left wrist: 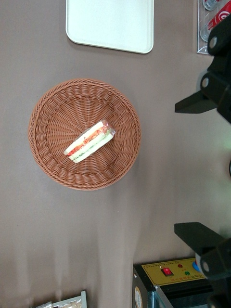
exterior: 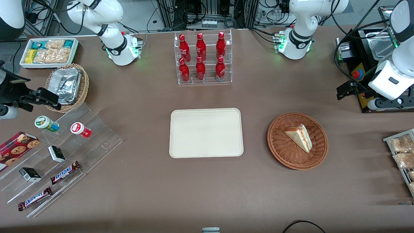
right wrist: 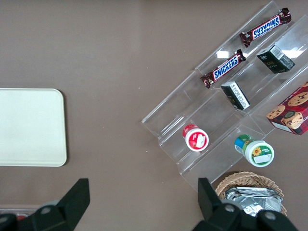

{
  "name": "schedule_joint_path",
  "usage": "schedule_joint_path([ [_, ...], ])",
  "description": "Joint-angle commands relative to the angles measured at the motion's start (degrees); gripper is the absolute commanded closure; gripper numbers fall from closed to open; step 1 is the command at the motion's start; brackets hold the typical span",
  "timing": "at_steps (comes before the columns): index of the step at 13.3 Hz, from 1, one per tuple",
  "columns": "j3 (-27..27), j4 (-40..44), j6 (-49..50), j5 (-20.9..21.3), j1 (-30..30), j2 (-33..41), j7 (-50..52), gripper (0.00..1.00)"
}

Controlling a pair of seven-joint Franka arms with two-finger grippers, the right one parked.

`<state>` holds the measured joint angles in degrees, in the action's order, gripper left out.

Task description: Place sandwich from basket to tray

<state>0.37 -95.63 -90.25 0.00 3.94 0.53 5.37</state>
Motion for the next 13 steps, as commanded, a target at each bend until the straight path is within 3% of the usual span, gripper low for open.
schedule_joint_path([
  [1, -0.6, 0.5, 0.2, 0.3, -0.8, 0.1, -0.9, 0.0],
  [8, -0.5, 1.9, 1.6, 0.8, -0.9, 0.2, -0.8, 0.0],
  [13, -0.3, -7.7, -7.9, 0.6, -2.5, 0.3, -0.8, 0.0],
])
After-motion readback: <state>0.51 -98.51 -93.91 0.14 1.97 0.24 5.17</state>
